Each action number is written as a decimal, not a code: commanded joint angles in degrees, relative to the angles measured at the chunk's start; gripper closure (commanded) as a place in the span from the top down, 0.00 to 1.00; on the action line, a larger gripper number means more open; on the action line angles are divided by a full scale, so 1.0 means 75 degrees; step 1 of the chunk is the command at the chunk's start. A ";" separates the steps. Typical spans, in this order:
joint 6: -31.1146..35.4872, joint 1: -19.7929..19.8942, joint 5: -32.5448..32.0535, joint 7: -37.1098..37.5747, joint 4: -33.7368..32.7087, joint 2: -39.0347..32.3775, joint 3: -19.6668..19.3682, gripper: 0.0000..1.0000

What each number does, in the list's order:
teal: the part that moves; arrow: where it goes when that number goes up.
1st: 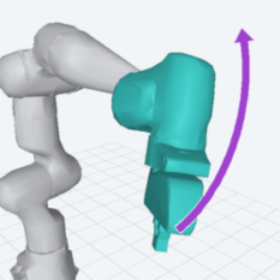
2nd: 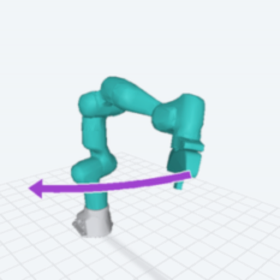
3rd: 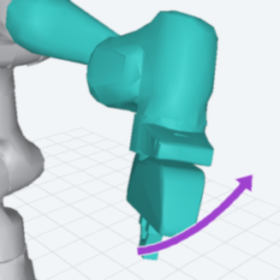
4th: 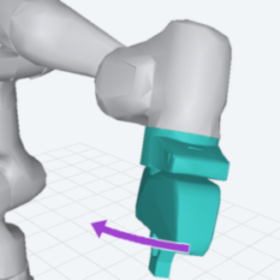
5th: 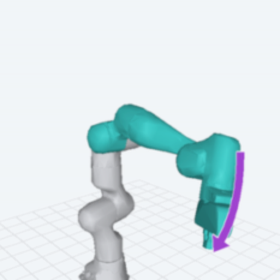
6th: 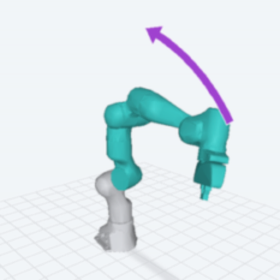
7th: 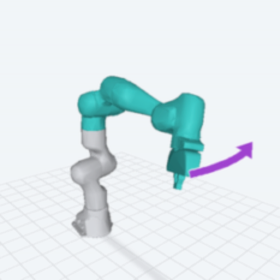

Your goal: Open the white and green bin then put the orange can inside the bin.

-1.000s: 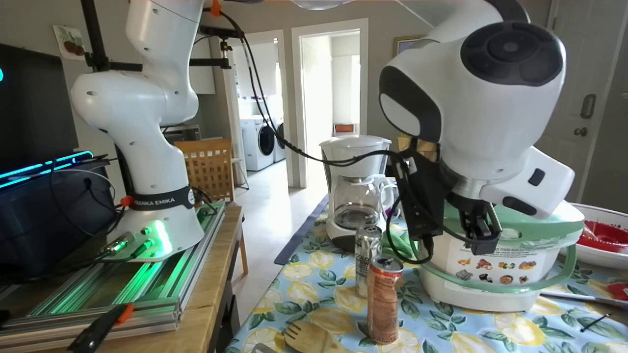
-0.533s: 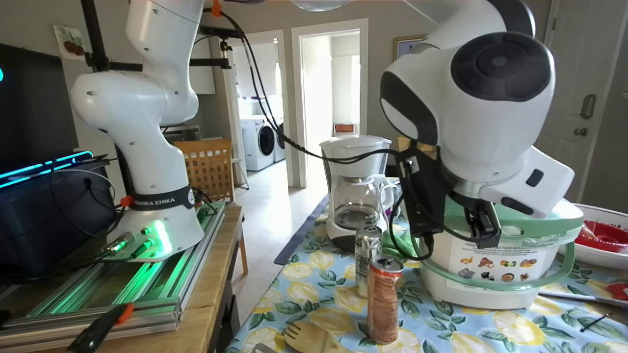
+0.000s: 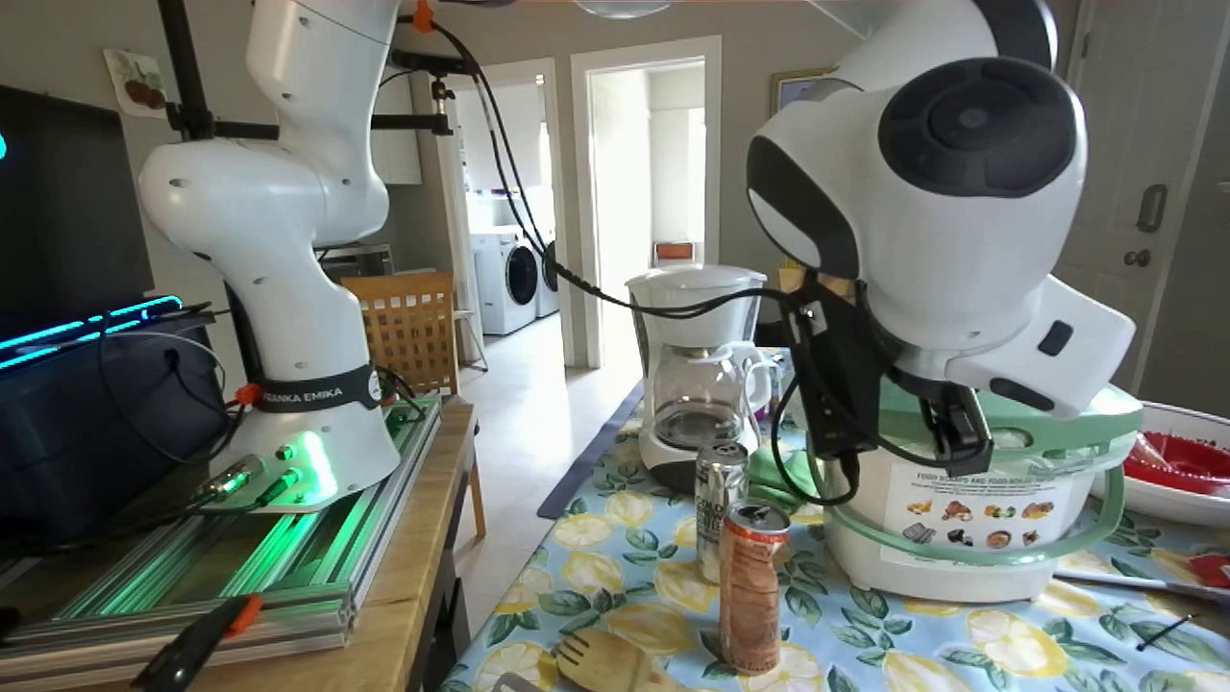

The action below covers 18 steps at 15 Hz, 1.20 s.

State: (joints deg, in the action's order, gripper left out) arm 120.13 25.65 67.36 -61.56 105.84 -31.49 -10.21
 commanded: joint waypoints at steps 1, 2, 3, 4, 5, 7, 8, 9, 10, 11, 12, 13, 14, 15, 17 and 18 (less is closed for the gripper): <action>-0.0265 -0.0013 0.0185 -0.0216 0.0053 0.0347 -0.0011 1.00; -0.0261 -0.0039 0.0147 -0.0260 0.0069 0.0423 -0.0023 1.00; -0.0261 -0.0066 0.0100 -0.0259 0.0071 0.0486 -0.0044 1.00; -0.0268 -0.0082 0.0093 -0.0312 0.0086 0.0562 -0.0050 1.00; -0.0285 -0.0098 0.0084 -0.0356 0.0114 0.0655 -0.0054 1.00; -0.0263 -0.0186 -0.0030 -0.0430 0.0174 0.0850 -0.0082 1.00; -0.0294 -0.0216 -0.0047 -0.0491 0.0204 0.0960 -0.0082 1.00; -0.0325 -0.0257 -0.0085 -0.0528 0.0222 0.1064 -0.0083 1.00; -0.0299 -0.0330 -0.0167 -0.0542 0.0229 0.1143 -0.0098 1.00; -0.0315 -0.0383 -0.0211 -0.0564 0.0227 0.1232 -0.0093 1.00; -0.0296 -0.0467 -0.0329 -0.0522 0.0226 0.1312 -0.0107 1.00; -0.0257 -0.0563 -0.0473 -0.0481 0.0236 0.1403 -0.0116 1.00; -0.0260 -0.0632 -0.0560 -0.0483 0.0236 0.1490 -0.0107 1.00; -0.0183 -0.0736 -0.0708 -0.0458 0.0241 0.1581 -0.0104 1.00; -0.0117 -0.0906 -0.1000 -0.0379 0.0208 0.1710 -0.0079 1.00; -0.0063 -0.0991 -0.1161 -0.0341 0.0187 0.1772 -0.0064 1.00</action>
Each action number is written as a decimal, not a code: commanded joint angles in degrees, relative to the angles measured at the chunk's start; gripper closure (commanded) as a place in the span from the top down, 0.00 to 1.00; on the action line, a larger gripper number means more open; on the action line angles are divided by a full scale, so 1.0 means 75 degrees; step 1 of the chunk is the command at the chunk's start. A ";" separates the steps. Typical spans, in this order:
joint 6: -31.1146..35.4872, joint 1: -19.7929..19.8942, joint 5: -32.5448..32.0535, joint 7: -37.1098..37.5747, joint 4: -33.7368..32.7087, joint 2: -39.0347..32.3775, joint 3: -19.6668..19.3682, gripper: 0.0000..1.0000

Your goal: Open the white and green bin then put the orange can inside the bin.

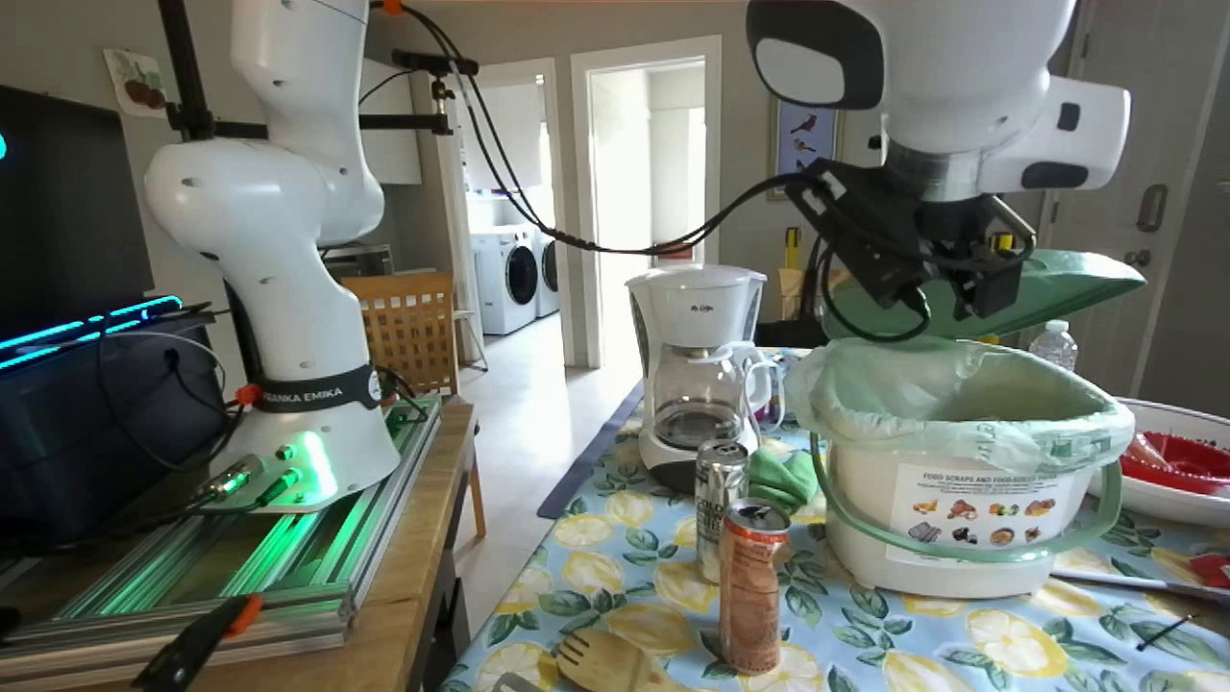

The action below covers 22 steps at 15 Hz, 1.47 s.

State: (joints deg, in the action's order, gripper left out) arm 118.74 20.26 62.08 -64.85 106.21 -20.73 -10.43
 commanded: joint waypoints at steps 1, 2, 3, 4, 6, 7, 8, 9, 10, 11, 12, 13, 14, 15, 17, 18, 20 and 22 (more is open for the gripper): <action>0.0157 -0.0349 -0.0601 0.0139 0.0123 0.0391 -0.0023 1.00; 0.0223 -0.0431 -0.0745 0.0131 0.0117 0.0439 0.0001 1.00; 0.0273 -0.0511 -0.0868 0.0138 0.0108 0.0497 0.0028 1.00; 0.0345 -0.0581 -0.0980 0.0121 0.0101 0.0537 0.0054 1.00; 0.0524 -0.0729 -0.1157 0.0129 0.0066 0.0590 0.0121 1.00; 0.0624 -0.0793 -0.1249 0.0118 0.0047 0.0611 0.0155 1.00; 0.0723 -0.0860 -0.1311 0.0125 0.0024 0.0616 0.0199 1.00; 0.0811 -0.0919 -0.1353 0.0144 0.0004 0.0620 0.0241 1.00; 0.0912 -0.0979 -0.1398 0.0171 -0.0018 0.0611 0.0287 1.00; 0.0977 -0.1029 -0.1462 0.0220 -0.0031 0.0610 0.0329 1.00; 0.1022 -0.1074 -0.1509 0.0321 -0.0027 0.0615 0.0360 1.00; 0.1094 -0.1102 -0.1516 0.0357 -0.0010 0.0629 0.0395 1.00; 0.1142 -0.1118 -0.1479 0.0386 -0.0001 0.0640 0.0428 1.00; 0.1173 -0.1124 -0.1450 0.0387 -0.0001 0.0652 0.0458 1.00; 0.1208 -0.1114 -0.1410 0.0369 0.0012 0.0727 0.0489 1.00; 0.1166 -0.1096 -0.1397 0.0357 0.0006 0.0778 0.0493 1.00; 0.1146 -0.1071 -0.1343 0.0307 0.0029 0.0915 0.0488 1.00; 0.1099 -0.1057 -0.1327 0.0297 0.0033 0.1040 0.0478 1.00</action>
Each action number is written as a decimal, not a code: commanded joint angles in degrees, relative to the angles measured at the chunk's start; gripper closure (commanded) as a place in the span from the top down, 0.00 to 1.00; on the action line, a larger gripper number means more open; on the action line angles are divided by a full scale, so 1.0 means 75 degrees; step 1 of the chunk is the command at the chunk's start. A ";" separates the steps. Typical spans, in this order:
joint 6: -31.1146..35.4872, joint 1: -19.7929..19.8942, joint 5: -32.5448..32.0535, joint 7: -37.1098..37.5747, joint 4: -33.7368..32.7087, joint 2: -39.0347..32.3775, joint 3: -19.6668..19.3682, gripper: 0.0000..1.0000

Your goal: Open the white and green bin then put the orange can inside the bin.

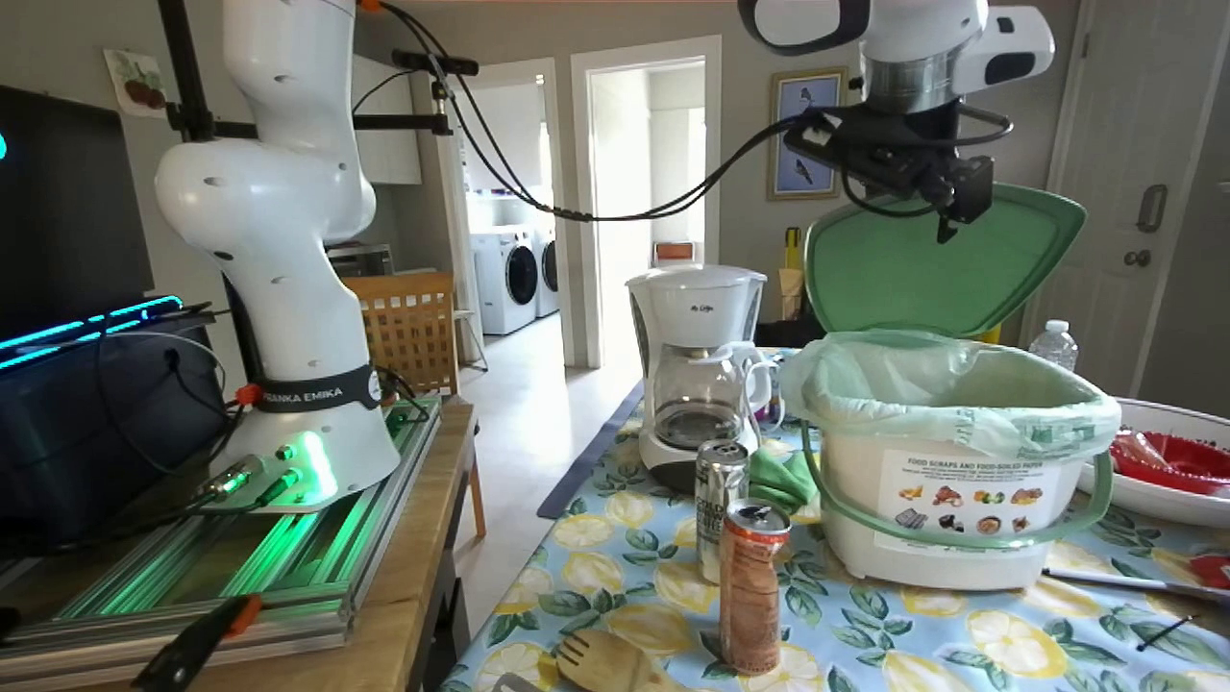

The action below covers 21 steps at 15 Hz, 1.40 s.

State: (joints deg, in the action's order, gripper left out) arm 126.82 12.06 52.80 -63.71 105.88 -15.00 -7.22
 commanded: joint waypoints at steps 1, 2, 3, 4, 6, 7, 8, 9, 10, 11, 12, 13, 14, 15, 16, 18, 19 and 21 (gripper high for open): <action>0.0014 0.0033 -0.0098 0.0162 0.0075 0.0318 0.0045 1.00; 0.0009 0.0027 -0.0103 0.0166 0.0073 0.0354 0.0043 1.00; -0.0003 0.0017 -0.0106 0.0174 0.0089 0.0395 0.0044 1.00; -0.0025 0.0010 -0.0102 0.0173 0.0096 0.0427 0.0048 1.00; -0.0022 -0.0016 -0.0108 0.0194 0.0100 0.0464 0.0056 1.00; -0.0019 -0.0026 -0.0103 0.0194 0.0105 0.0487 0.0060 1.00; 0.0005 -0.0037 -0.0098 0.0183 0.0119 0.0521 0.0063 1.00; 0.0008 -0.0042 -0.0089 0.0174 0.0121 0.0539 0.0066 1.00; -0.0025 -0.0045 -0.0088 0.0188 0.0107 0.0547 0.0069 1.00; -0.0027 -0.0057 -0.0084 0.0201 0.0103 0.0563 0.0080 1.00; -0.0037 -0.0066 -0.0070 0.0202 0.0104 0.0581 0.0098 1.00; -0.0054 -0.0073 -0.0057 0.0197 0.0104 0.0605 0.0118 1.00; -0.0046 -0.0083 -0.0047 0.0191 0.0103 0.0622 0.0137 1.00; -0.0049 -0.0096 -0.0048 0.0199 0.0096 0.0634 0.0155 1.00; -0.0039 -0.0112 -0.0061 0.0214 0.0097 0.0646 0.0171 1.00; -0.0021 -0.0125 -0.0053 0.0205 0.0121 0.0683 0.0187 1.00; -0.0018 -0.0132 -0.0061 0.0207 0.0143 0.0720 0.0178 1.00; 0.0065 -0.0140 -0.0105 0.0176 0.0231 0.0834 0.0152 1.00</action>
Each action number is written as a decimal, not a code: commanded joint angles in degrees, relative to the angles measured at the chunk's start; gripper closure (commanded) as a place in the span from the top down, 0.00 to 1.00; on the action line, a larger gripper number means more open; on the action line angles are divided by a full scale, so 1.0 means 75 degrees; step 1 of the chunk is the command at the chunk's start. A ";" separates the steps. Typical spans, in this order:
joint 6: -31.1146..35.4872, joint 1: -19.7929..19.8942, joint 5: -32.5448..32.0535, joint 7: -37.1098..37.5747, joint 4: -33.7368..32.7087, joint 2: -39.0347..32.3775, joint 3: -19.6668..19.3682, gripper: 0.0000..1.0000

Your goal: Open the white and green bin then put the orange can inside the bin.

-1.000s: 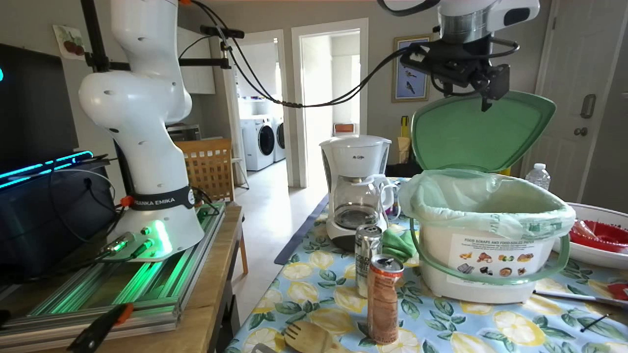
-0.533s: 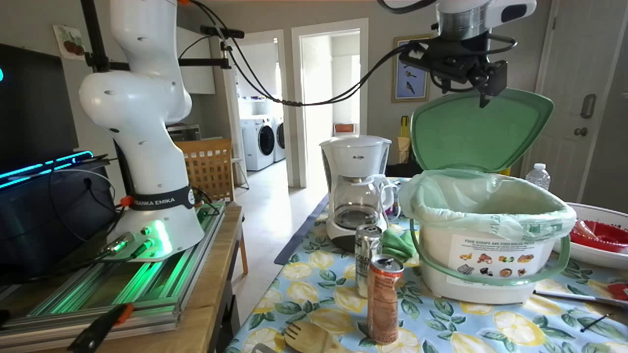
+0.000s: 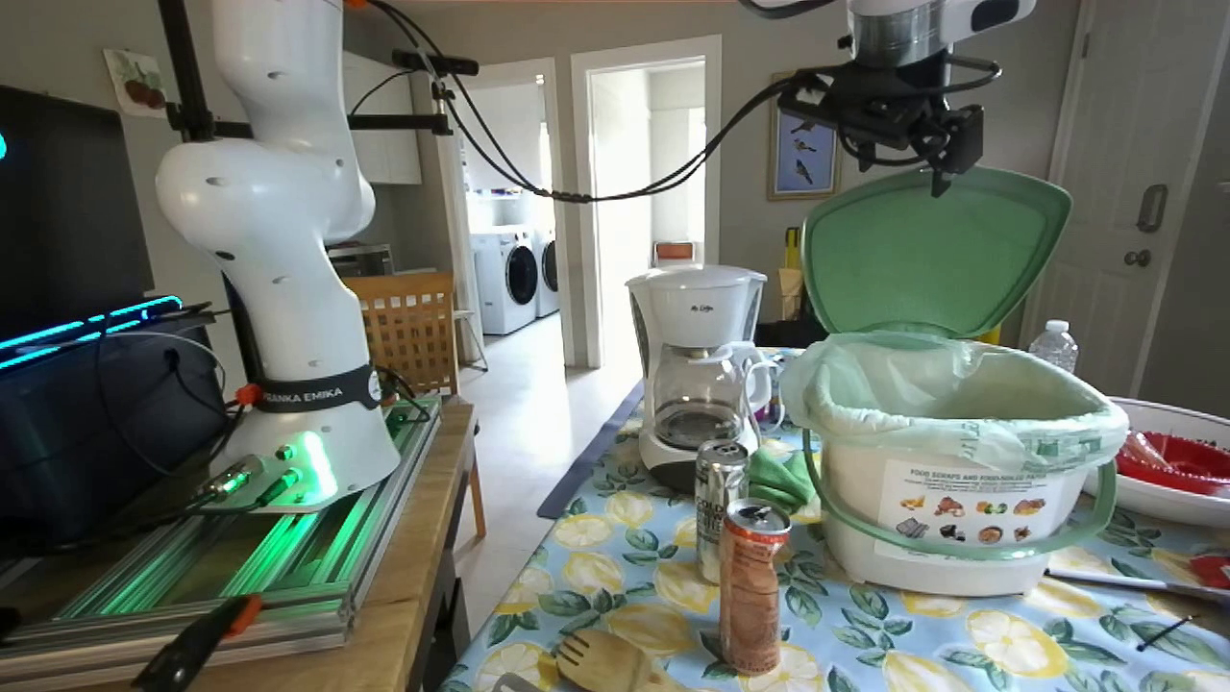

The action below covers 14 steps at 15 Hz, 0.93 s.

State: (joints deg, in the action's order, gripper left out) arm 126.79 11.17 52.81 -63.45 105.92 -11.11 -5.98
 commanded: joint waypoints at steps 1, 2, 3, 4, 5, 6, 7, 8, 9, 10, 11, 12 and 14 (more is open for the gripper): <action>0.0093 -0.0021 -0.0139 0.0172 0.0266 0.0365 -0.0035 1.00; 0.0092 -0.0012 -0.0161 0.0182 0.0318 0.0438 -0.0062 1.00; 0.0030 0.0001 -0.0181 0.0199 0.0367 0.0515 -0.0090 1.00; 0.0073 -0.0007 -0.0264 0.0254 0.0446 0.0624 -0.0128 1.00; 0.0147 -0.0015 -0.0344 0.0300 0.0542 0.0738 -0.0171 1.00; 0.0283 -0.0034 -0.0493 0.0398 0.0654 0.0856 -0.0224 1.00; 0.0497 -0.0052 -0.0681 0.0488 0.0820 0.0998 -0.0274 1.00; 0.0692 -0.0053 -0.0924 0.0608 0.0962 0.1136 -0.0316 1.00; 0.0911 -0.0055 -0.1178 0.0765 0.1132 0.1296 -0.0353 1.00; 0.1090 -0.0049 -0.1500 0.0974 0.1304 0.1463 -0.0393 1.00; 0.1227 -0.0023 -0.1698 0.1038 0.1441 0.1600 -0.0423 1.00; 0.1349 -0.0015 -0.1921 0.1237 0.1575 0.1738 -0.0453 1.00; 0.1526 -0.0003 -0.2401 0.1704 0.1810 0.1995 -0.0523 1.00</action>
State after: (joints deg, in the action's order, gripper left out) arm 135.47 11.32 40.39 -56.09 114.60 -0.96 -9.39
